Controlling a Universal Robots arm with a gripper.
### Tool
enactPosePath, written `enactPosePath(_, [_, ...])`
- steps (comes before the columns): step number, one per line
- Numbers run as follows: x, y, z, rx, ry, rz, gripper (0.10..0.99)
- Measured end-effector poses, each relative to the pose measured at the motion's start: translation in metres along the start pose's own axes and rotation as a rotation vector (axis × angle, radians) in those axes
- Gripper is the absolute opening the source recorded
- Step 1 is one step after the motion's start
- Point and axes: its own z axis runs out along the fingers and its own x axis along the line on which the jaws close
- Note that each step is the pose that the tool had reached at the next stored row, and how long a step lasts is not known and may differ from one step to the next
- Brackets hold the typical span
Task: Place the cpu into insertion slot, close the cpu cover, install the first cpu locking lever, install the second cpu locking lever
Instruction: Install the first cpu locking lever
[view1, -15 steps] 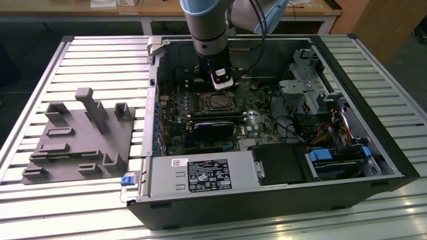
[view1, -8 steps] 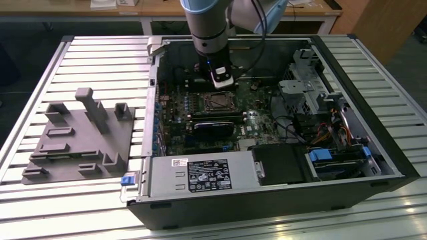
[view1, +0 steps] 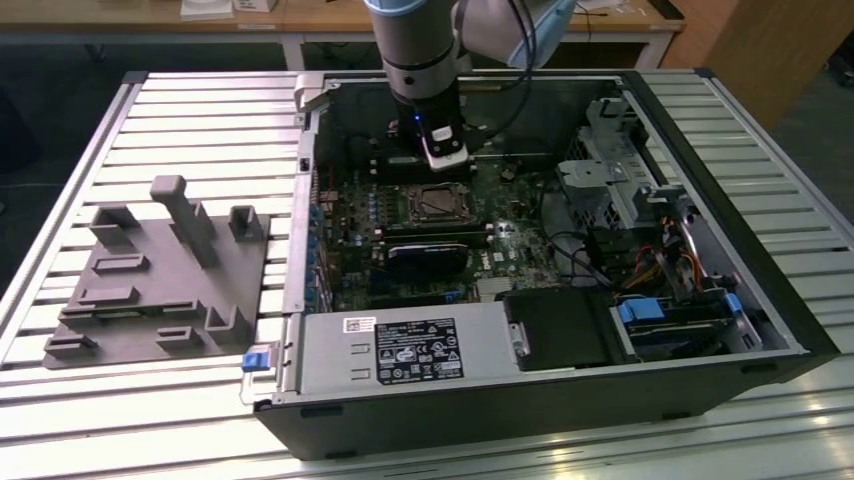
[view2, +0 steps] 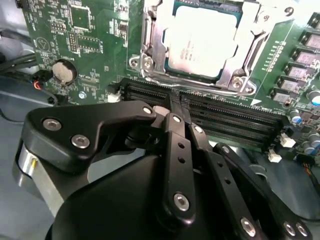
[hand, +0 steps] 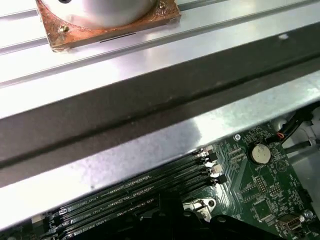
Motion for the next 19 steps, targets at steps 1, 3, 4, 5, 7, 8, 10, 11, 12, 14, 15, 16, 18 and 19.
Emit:
enactPosePath(1, [0.0,0.0,-0.0001,0.0,0.0,0.0,0.106])
enactPosePath(3, [0.0,0.0,-0.0002,0.001,-0.0001,0.0,0.106])
enactPosePath(4, [0.0,0.0,-0.0002,0.004,-0.001,-0.001,0.106])
enactPosePath(5, [0.0,0.0,-0.0002,0.008,-0.0025,-0.002,0.106])
enactPosePath(7, [0.0001,0.0001,0.0003,0.021,-0.0067,-0.004,0.106])
enactPosePath(8, [0.0001,0.0003,0.0006,0.032,-0.0082,-0.006,0.106])
enactPosePath(10, [-0.0001,0.0005,0.0011,0.055,-0.0097,-0.01,0.106])
enactPosePath(11, [-0.0003,0.0005,0.0013,0.069,-0.01,-0.012,0.106])
enactPosePath(12, [-0.0006,0.0006,0.0014,0.082,-0.0088,-0.013,0.106])
enactPosePath(14, [-0.0012,0.0009,0.0016,0.107,-0.0008,-0.015,0.106])
enactPosePath(15, [-0.0017,0.0011,0.0018,0.119,0.0051,-0.015,0.106])
enactPosePath(16, [-0.0023,0.0013,0.0019,0.131,0.0123,-0.015,0.106])
enactPosePath(18, [-0.0034,0.0016,0.0022,0.148,0.024,-0.015,0.106])
enactPosePath(19, [-0.0035,0.0015,0.0022,0.153,0.025,-0.016,0.106])
